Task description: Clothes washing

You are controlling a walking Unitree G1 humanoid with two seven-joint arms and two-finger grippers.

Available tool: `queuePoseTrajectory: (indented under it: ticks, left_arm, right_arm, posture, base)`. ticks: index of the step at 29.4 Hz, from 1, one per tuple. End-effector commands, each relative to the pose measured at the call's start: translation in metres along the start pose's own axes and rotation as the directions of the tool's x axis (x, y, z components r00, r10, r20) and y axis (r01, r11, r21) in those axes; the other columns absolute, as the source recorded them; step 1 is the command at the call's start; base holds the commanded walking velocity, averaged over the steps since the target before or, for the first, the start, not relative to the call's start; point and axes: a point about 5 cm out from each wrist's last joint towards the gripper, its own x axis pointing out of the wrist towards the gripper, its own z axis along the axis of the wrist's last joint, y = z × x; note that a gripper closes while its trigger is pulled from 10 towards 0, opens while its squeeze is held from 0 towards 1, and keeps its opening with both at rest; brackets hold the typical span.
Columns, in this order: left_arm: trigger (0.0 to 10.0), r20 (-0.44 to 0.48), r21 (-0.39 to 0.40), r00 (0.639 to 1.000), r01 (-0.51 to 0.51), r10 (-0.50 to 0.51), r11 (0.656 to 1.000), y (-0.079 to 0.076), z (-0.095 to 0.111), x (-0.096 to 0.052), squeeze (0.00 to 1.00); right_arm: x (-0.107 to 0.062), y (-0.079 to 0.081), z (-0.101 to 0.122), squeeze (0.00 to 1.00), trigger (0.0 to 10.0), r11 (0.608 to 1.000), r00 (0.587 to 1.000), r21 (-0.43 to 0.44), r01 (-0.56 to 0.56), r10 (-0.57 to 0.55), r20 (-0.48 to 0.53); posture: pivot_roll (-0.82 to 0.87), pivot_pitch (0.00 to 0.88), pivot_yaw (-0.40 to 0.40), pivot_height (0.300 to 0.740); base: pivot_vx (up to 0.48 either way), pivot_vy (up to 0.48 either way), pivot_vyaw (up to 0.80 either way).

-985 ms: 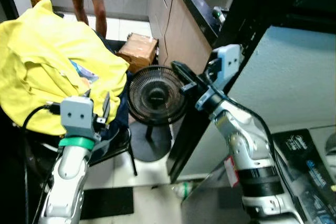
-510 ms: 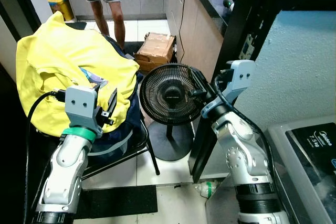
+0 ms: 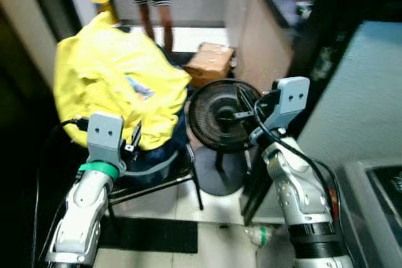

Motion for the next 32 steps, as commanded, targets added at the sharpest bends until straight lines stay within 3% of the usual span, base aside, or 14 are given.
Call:
queuePoseTrajectory:
  ticks: [1, 11, 20, 23, 32]
  left_arm:
    - [10.0, -0.004, -0.039, 1.0, -0.018, 0.018, 0.999, -0.002, -0.001, -0.001, 0.0]
    - [10.0, 0.012, -0.122, 1.0, -0.022, 0.024, 0.992, -0.005, 0.006, 0.001, 0.0]
    - [10.0, 0.043, -0.125, 0.999, -0.01, 0.016, 0.992, -0.007, 0.011, 0.001, 0.0]
    - [10.0, 0.049, -0.142, 0.999, -0.004, 0.011, 0.99, -0.008, 0.013, 0.003, 0.0]
    - [10.0, 0.038, -0.153, 0.999, 0.01, -0.005, 0.988, -0.01, 0.013, 0.004, 0.0]
  right_arm:
    - [0.001, -0.001, -0.001, 0.0, 10.0, 1.0, 1.0, -0.008, 0.009, -0.009, -0.006]
    - [0.002, -0.008, 0.0, 0.0, 10.0, 0.999, 1.0, -0.033, 0.027, -0.027, -0.004]
    - [0.002, -0.015, 0.001, 0.0, 10.0, 0.999, 0.999, -0.026, 0.045, -0.045, 0.002]
    - [0.0, -0.017, -0.001, 0.0, 10.0, 0.997, 0.997, 0.019, 0.077, -0.077, 0.003]
    - [-0.004, -0.017, -0.006, 0.0, 10.0, 0.995, 0.995, 0.026, 0.101, -0.101, 0.001]
  posture:
    - [0.11, 0.051, 0.011, 0.74]
    - [0.1, 0.054, 0.004, 0.74]
    - [0.1, 0.045, -0.007, 0.74]
    - [0.1, 0.033, -0.006, 0.74]
    - [0.1, 0.024, 0.001, 0.74]
  base:
    - [0.0, 0.0, 0.8]
    - [0.0, 0.0, 0.8]
    - [0.0, 0.0, 0.8]
    - [0.0, 0.0, 0.0]
    - [0.0, 0.0, 0.0]
